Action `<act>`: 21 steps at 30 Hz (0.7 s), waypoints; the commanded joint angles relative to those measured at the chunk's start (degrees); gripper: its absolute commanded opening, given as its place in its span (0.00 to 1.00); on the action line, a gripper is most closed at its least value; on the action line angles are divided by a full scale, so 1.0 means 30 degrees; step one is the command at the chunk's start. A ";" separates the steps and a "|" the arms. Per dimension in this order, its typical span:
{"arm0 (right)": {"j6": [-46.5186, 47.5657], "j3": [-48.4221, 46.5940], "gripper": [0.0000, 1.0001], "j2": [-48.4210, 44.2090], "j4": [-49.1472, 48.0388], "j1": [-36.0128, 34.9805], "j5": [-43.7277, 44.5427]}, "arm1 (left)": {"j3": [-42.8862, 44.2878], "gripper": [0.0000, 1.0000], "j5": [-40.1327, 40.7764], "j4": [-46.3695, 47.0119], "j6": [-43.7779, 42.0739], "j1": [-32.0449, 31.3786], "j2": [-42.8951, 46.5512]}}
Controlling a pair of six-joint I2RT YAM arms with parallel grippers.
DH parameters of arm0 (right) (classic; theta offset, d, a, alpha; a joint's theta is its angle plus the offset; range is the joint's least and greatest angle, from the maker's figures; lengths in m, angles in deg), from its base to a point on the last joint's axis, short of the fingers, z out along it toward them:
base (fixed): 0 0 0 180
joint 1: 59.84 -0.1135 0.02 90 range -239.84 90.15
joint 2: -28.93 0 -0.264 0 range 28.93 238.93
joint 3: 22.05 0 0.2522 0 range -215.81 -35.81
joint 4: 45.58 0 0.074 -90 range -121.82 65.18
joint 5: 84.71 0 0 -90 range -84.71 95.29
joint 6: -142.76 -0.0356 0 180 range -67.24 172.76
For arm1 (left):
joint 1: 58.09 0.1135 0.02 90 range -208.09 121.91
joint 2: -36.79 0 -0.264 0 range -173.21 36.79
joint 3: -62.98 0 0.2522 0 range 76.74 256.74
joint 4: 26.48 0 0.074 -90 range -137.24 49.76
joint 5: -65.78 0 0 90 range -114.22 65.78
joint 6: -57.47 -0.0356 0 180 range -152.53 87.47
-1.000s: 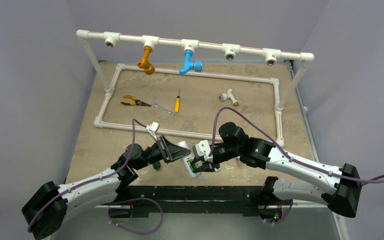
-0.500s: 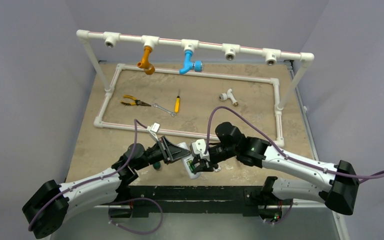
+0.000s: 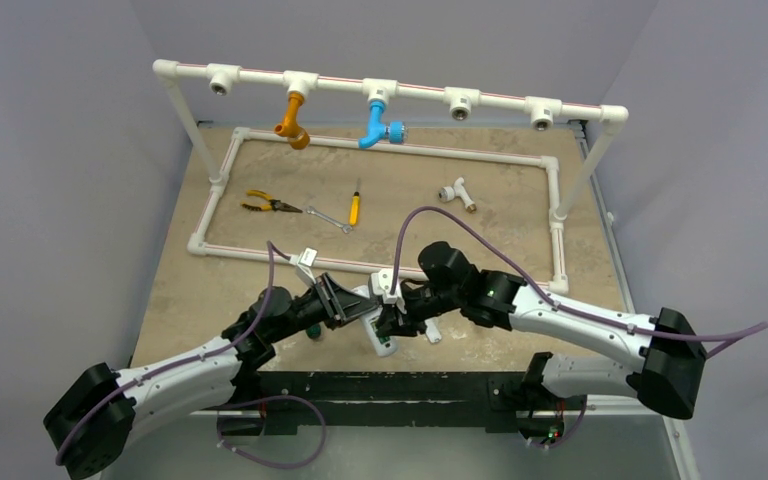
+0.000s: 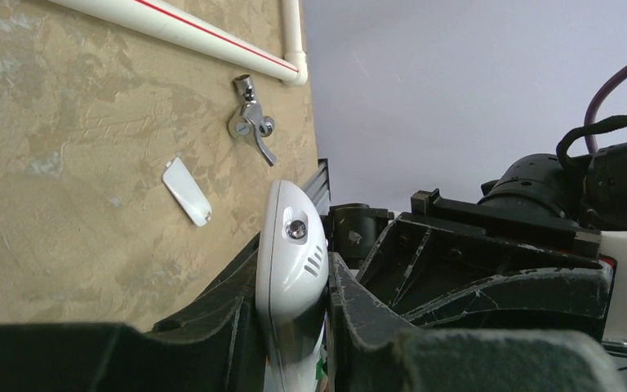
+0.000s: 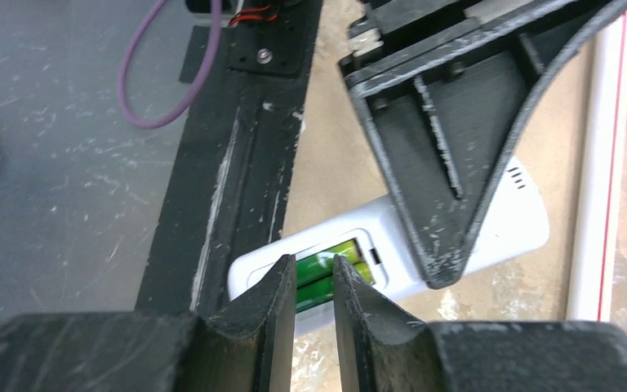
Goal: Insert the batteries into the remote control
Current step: Load the battery into the remote control.
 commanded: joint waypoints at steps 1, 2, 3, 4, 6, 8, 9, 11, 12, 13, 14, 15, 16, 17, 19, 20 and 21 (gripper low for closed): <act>-0.1186 -0.0120 0.19 0.0538 -0.1554 0.0098 0.2126 | 0.0623 0.00 -0.0197 0.2845 0.1105 -0.0163 0.1036; -0.1407 0.0059 0.18 0.0517 -0.1836 0.0084 0.2212 | 0.0624 0.00 -0.0135 0.2822 0.1147 -0.0172 0.1080; -0.1610 0.0228 0.17 0.0444 -0.2161 0.0097 0.2343 | 0.0649 0.00 -0.0074 0.2816 0.1174 -0.0180 0.1064; -0.1786 0.0493 0.15 0.0377 -0.2487 0.0098 0.2576 | 0.0678 0.00 -0.0068 0.2808 0.1207 -0.0182 0.1084; -0.2013 0.0834 0.13 0.0117 -0.2943 0.0098 0.3138 | 0.0737 0.00 -0.0062 0.2834 0.1234 -0.0182 0.1032; -0.2057 0.1000 0.11 -0.0202 -0.3000 0.0099 0.3600 | 0.0770 0.00 -0.0055 0.2821 0.1209 -0.0166 0.1011; -0.2080 0.1041 0.10 -0.0381 -0.2984 0.0099 0.3777 | 0.0770 0.00 -0.0047 0.2834 0.1178 -0.0165 0.0979; -0.2235 0.1065 0.09 -0.0839 -0.2908 0.0098 0.4084 | 0.0741 0.00 -0.0054 0.2810 0.1079 -0.0176 0.0889; -0.2336 0.1053 0.09 -0.1131 -0.2873 0.0098 0.4192 | 0.0715 0.00 -0.0055 0.2807 0.1016 -0.0174 0.0868; -0.2462 0.1052 0.09 -0.1461 -0.2872 0.0091 0.4272 | 0.0690 0.00 -0.0047 0.2807 0.0935 -0.0181 0.0847; -0.2654 0.1026 0.09 -0.1835 -0.2905 0.0098 0.4388 | 0.0683 0.00 -0.0032 0.2807 0.0888 -0.0182 0.0837; -0.2872 0.0997 0.10 -0.2179 -0.2946 0.0091 0.4542 | 0.0657 0.00 -0.0026 0.2832 0.0798 -0.0182 0.0784; -0.3159 0.0968 0.11 -0.2610 -0.3002 0.0098 0.4696 | 0.0646 0.00 -0.0003 0.2825 0.0735 -0.0182 0.0793; -0.3451 0.0942 0.12 -0.3026 -0.3112 0.0095 0.4943 | 0.0626 0.00 0.0003 0.2834 0.0705 -0.0182 0.0794; -0.4182 0.0975 0.13 -0.3886 -0.3446 0.0113 0.5389 | 0.0624 0.00 0.0004 0.2836 0.0614 -0.0159 0.0785; -0.4543 0.1103 0.14 -0.4299 -0.3684 0.0093 0.5659 | 0.0609 0.00 0.0004 0.2836 0.0591 -0.0175 0.0793; -0.4972 0.1252 0.14 -0.4772 -0.4021 0.0087 0.5924 | 0.0622 0.00 0.0026 0.2814 0.0541 -0.0166 0.0794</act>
